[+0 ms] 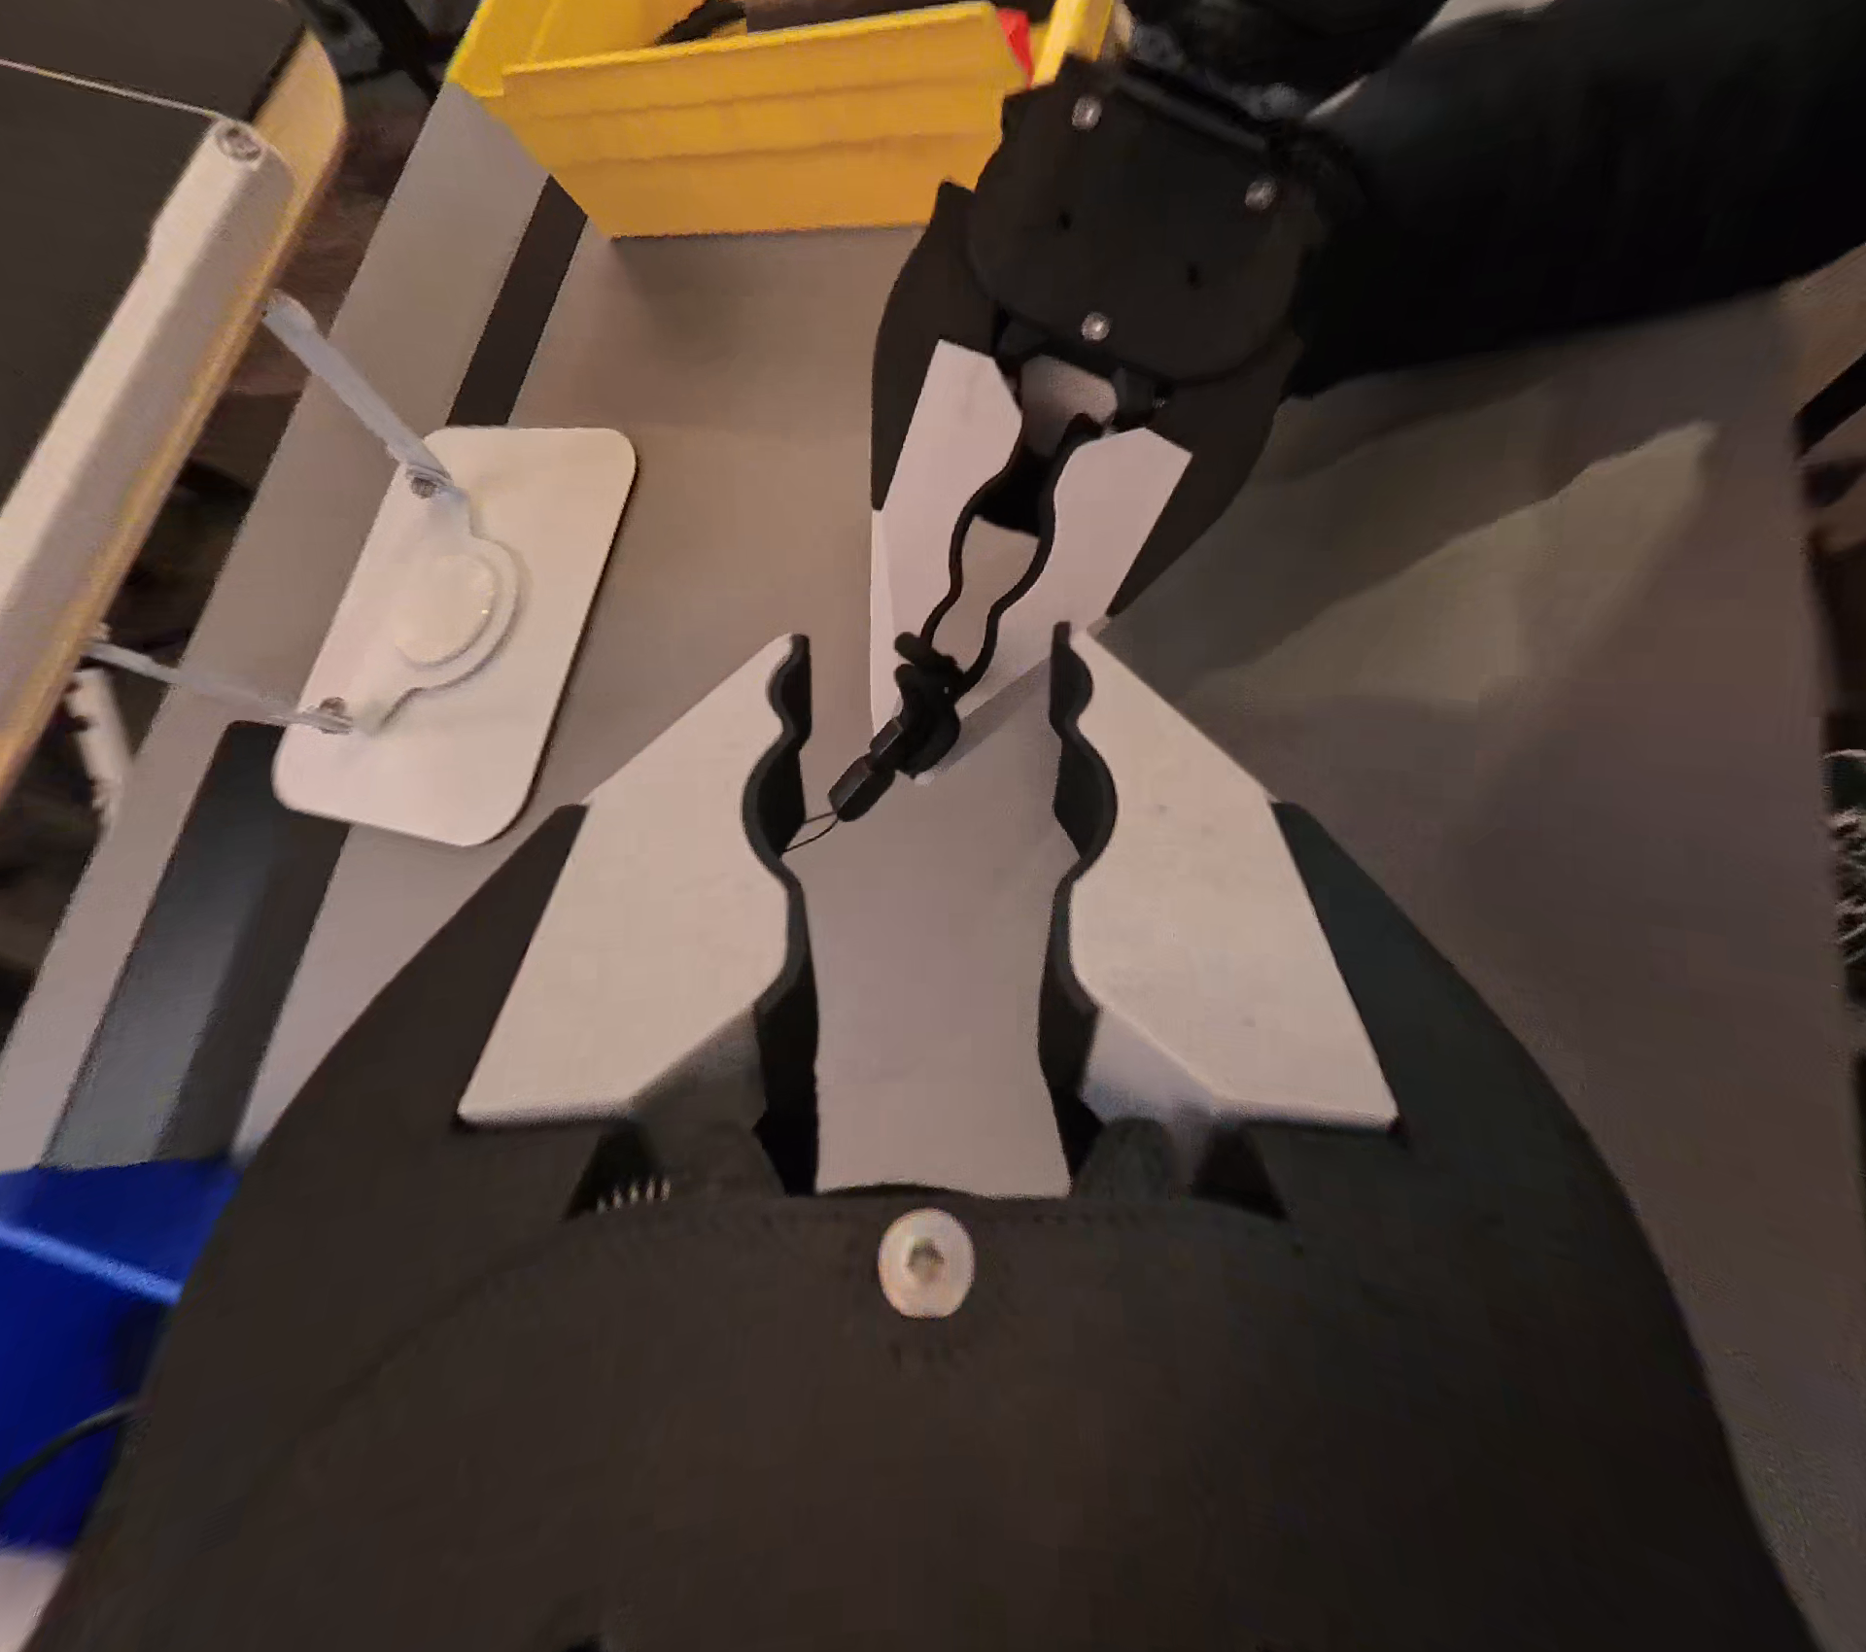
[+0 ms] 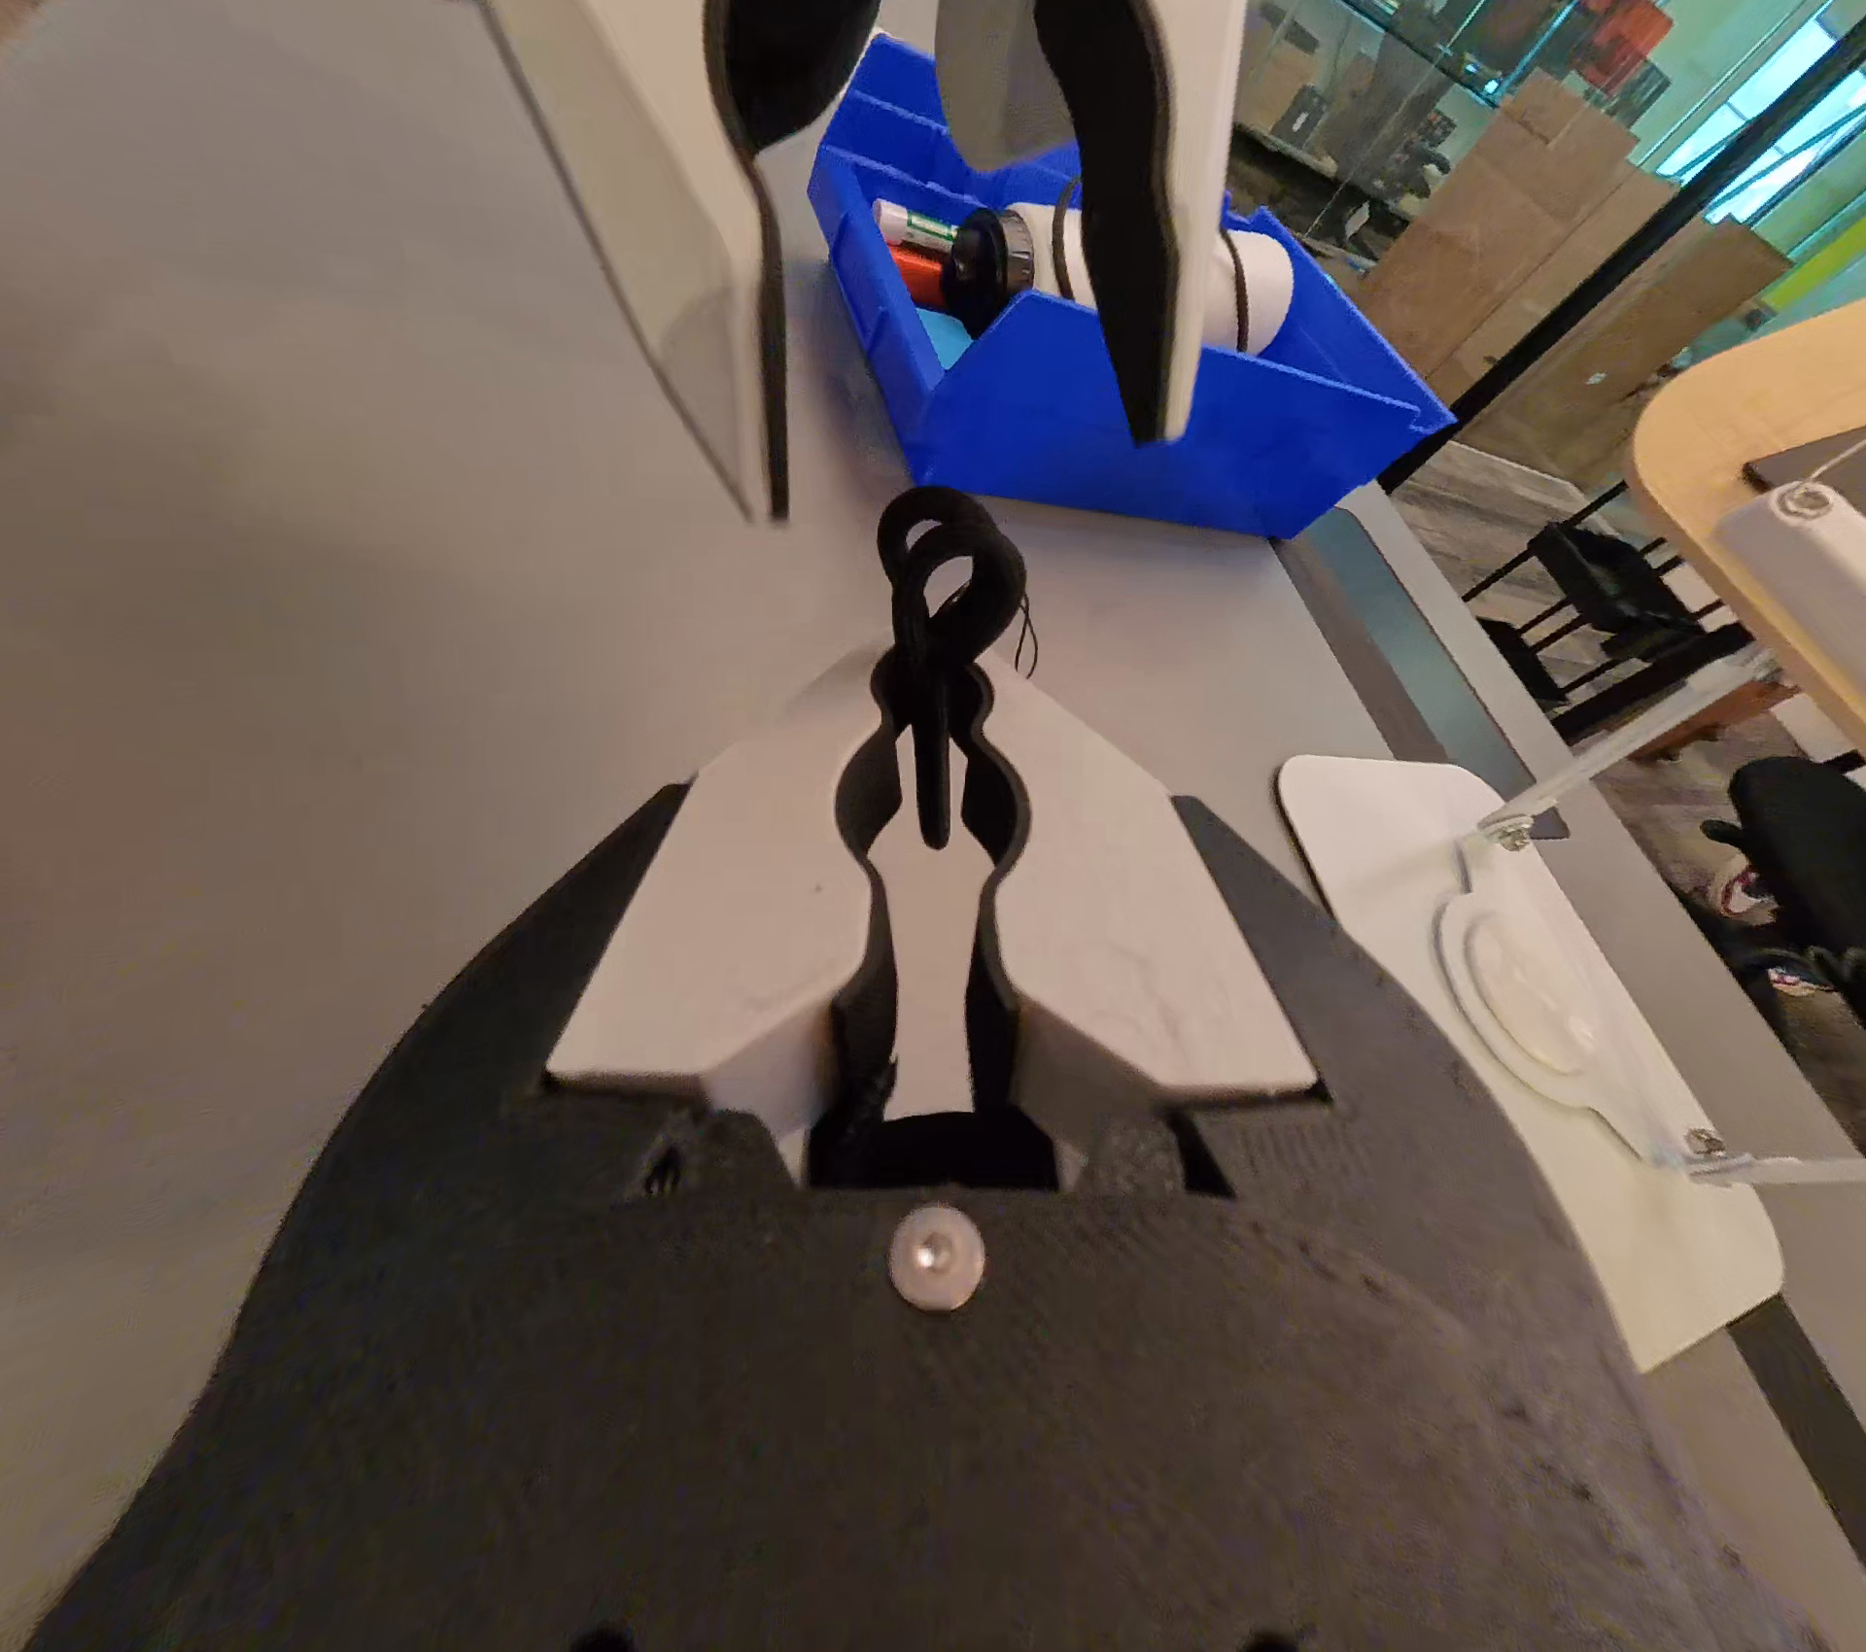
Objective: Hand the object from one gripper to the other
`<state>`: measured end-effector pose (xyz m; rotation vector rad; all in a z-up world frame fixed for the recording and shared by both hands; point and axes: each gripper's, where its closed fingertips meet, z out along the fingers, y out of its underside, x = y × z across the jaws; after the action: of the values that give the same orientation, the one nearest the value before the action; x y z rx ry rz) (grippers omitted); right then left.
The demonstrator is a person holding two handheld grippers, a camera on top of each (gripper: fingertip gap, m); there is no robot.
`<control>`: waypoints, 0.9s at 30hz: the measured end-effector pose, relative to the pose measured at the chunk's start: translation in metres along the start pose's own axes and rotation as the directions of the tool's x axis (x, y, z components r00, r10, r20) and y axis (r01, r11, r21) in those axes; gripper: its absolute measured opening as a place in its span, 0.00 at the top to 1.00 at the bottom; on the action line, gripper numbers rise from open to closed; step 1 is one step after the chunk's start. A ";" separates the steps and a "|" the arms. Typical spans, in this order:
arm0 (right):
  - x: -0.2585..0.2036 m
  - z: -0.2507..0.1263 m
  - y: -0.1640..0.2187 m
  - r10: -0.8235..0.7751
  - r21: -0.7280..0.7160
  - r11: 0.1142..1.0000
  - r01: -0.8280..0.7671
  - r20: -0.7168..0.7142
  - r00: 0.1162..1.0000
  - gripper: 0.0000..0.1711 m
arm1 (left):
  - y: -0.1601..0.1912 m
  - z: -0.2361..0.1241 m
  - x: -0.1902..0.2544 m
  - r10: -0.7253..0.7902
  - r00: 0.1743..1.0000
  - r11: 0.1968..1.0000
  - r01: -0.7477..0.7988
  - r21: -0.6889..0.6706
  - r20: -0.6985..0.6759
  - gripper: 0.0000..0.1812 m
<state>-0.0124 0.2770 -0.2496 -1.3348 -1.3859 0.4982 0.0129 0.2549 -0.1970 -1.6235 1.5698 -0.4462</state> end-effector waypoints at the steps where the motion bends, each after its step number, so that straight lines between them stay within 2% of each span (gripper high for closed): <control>1: 0.000 0.000 -0.001 -0.006 0.004 1.000 0.006 -0.009 1.000 0.99 | 0.003 0.005 -0.001 0.015 1.000 0.999 -0.014 -0.034 0.027 0.72; 3: 0.003 0.000 -0.004 -0.010 0.013 1.000 0.010 -0.035 0.999 0.99 | 0.005 0.011 -0.004 0.011 0.997 0.999 -0.008 -0.040 0.073 0.69; 9: 0.025 -0.007 -0.013 0.059 0.081 0.996 -0.046 -0.171 0.984 0.99 | 0.002 0.014 -0.014 -0.278 0.958 0.950 0.264 0.165 0.068 0.72; 12: 0.026 -0.006 -0.014 0.050 0.078 0.996 -0.034 -0.207 0.977 0.99 | 0.000 0.014 -0.017 -0.342 0.937 0.916 0.315 0.246 0.074 0.74; 15: 0.023 -0.003 -0.016 0.053 0.085 0.996 -0.036 -0.211 0.976 0.99 | -0.004 0.014 -0.023 -0.369 0.923 0.895 0.322 0.308 0.108 0.77; 20: 0.021 -0.003 -0.017 0.077 0.099 0.993 -0.058 -0.204 0.976 0.99 | -0.005 0.019 -0.018 -0.326 0.938 0.910 0.277 0.307 0.118 0.95; 24: 0.024 -0.004 -0.019 0.104 0.124 0.989 -0.081 -0.200 0.974 0.98 | -0.006 0.018 -0.019 -0.321 0.938 0.912 0.268 0.309 0.134 0.97; 25: 0.023 -0.004 -0.019 0.106 0.128 0.988 -0.082 -0.193 0.975 0.97 | -0.006 0.017 -0.020 -0.333 0.935 0.907 0.282 0.313 0.124 0.98; 27: 0.021 -0.003 -0.021 0.101 0.138 0.987 -0.077 -0.174 0.980 0.80 | -0.006 0.014 -0.023 -0.370 0.923 0.891 0.322 0.321 0.101 0.98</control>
<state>-0.0141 0.2888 -0.2226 -1.3060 -1.1296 0.5063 0.0236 0.2808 -0.1946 -1.6568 1.0333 -0.6908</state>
